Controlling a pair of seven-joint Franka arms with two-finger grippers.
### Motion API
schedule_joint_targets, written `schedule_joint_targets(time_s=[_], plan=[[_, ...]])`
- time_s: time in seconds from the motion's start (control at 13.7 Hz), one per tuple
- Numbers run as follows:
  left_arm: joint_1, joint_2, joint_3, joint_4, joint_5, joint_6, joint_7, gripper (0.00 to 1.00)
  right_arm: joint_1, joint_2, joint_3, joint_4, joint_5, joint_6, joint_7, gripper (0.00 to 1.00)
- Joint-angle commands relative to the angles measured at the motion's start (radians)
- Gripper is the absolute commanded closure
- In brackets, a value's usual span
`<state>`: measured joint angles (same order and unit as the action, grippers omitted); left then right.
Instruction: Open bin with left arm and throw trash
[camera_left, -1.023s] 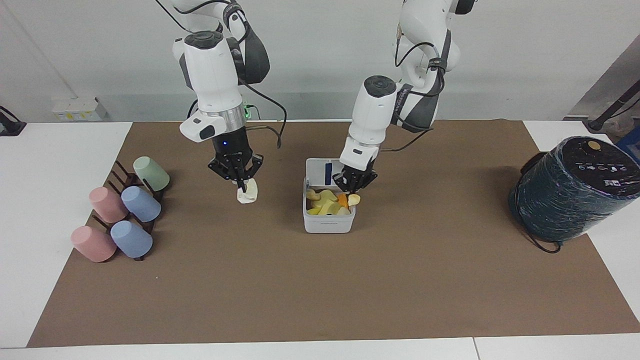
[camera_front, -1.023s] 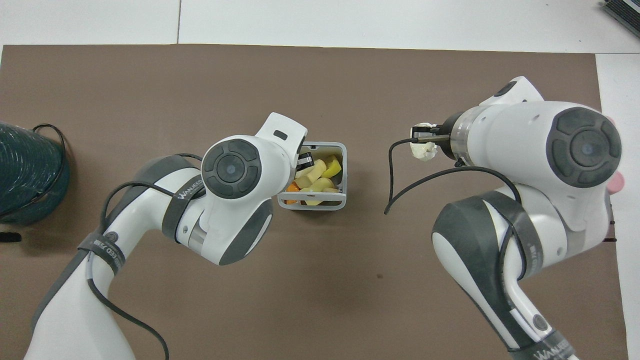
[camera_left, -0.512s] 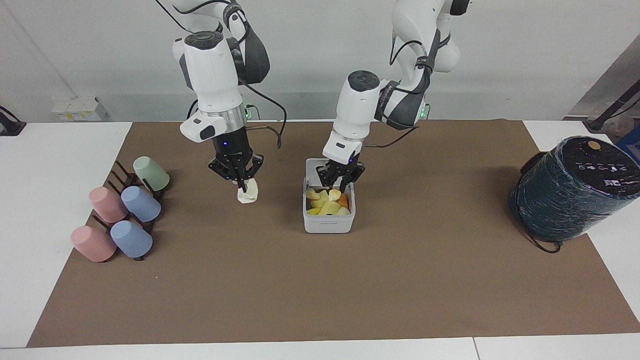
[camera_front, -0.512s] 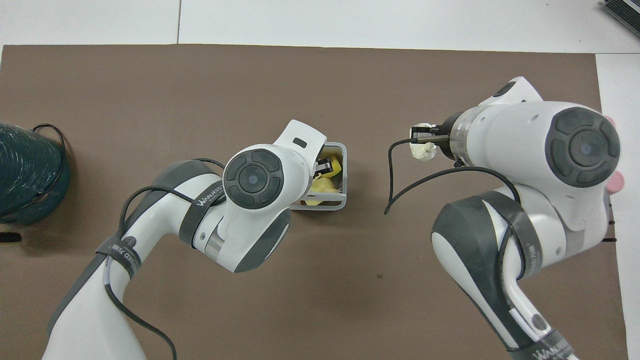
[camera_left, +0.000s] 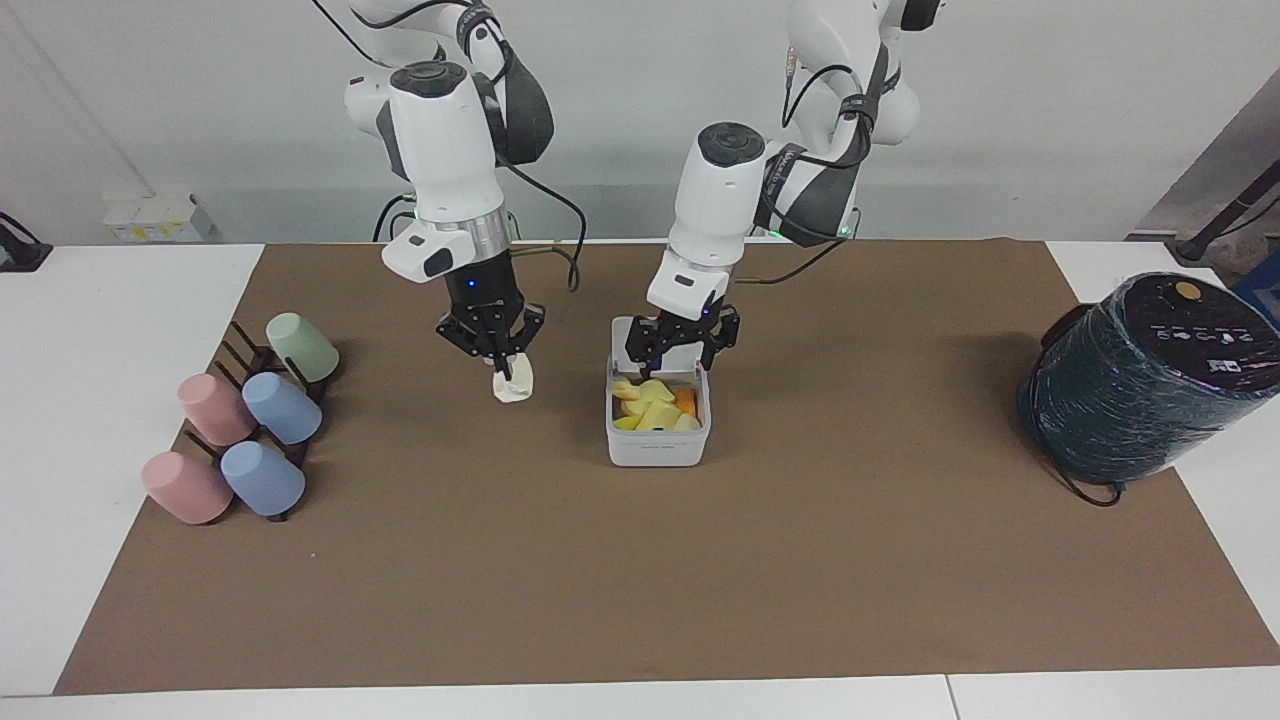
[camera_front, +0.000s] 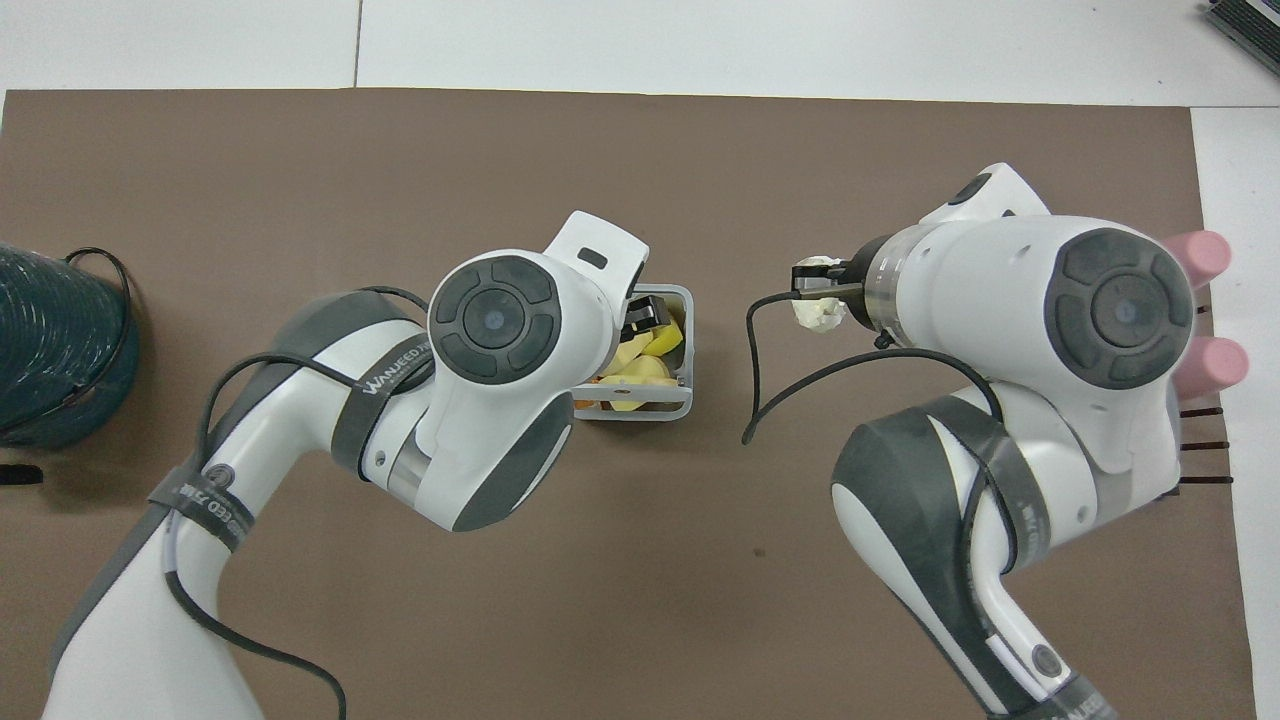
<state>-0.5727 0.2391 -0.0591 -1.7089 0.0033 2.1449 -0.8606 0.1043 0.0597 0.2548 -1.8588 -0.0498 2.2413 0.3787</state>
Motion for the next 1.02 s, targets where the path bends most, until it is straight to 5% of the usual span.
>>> schedule_joint_targets(time_s=[0.0, 0.58, 0.66, 0.73, 0.8, 0.88, 0.95], plan=[[0.069, -0.001, 0.005, 0.095, -0.011, -0.146, 0.037, 0.00, 0.041, 0.026, 0.006, 0.007, 0.060, 0.050, 0.069, 1.00], [0.397, -0.061, 0.007, 0.118, -0.016, -0.310, 0.608, 0.00, 0.209, 0.150, 0.006, 0.012, 0.042, 0.178, 0.278, 1.00], [0.431, -0.069, 0.007, 0.118, -0.016, -0.324, 0.665, 0.00, 0.228, 0.156, 0.004, 0.009, 0.042, 0.185, 0.285, 0.94], [0.459, -0.076, 0.007, 0.118, -0.016, -0.333, 0.711, 0.00, 0.232, 0.160, 0.004, 0.007, 0.042, 0.184, 0.287, 0.75], [0.473, -0.093, 0.008, 0.118, -0.016, -0.344, 0.732, 0.00, 0.230, 0.161, 0.004, 0.009, 0.041, 0.184, 0.287, 0.26], [0.479, -0.112, 0.008, 0.120, -0.011, -0.362, 0.732, 0.00, 0.229, 0.161, 0.004, 0.009, 0.042, 0.184, 0.287, 0.00], [0.482, -0.135, 0.008, 0.120, -0.008, -0.379, 0.733, 0.00, 0.227, 0.161, 0.003, 0.013, 0.041, 0.184, 0.287, 0.00]])
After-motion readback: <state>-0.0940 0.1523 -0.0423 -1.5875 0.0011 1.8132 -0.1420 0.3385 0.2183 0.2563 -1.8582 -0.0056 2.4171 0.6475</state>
